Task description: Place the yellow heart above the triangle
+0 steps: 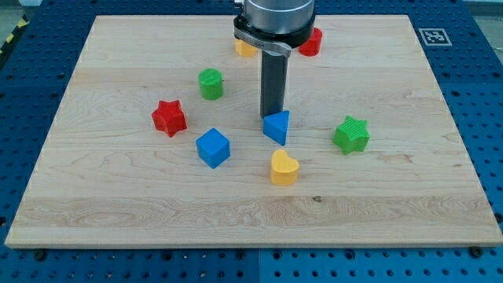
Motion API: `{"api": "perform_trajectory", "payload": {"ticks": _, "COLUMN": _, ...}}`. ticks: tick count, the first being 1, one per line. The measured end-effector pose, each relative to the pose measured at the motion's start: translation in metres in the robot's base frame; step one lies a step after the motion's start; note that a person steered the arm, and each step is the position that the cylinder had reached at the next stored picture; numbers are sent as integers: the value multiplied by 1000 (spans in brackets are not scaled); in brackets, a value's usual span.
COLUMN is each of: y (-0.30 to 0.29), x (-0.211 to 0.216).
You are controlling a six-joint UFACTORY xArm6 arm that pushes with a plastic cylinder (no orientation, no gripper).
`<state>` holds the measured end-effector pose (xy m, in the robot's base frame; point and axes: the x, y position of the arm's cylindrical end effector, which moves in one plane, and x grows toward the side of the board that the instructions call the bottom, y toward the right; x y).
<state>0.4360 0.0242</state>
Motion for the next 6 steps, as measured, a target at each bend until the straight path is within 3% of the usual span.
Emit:
{"api": "perform_trajectory", "payload": {"ticks": 1, "y": 9, "x": -3}}
{"api": "perform_trajectory", "payload": {"ticks": 3, "y": 130, "x": -24}}
{"api": "perform_trajectory", "payload": {"ticks": 4, "y": 182, "x": -12}}
{"api": "perform_trajectory", "payload": {"ticks": 6, "y": 183, "x": 87}}
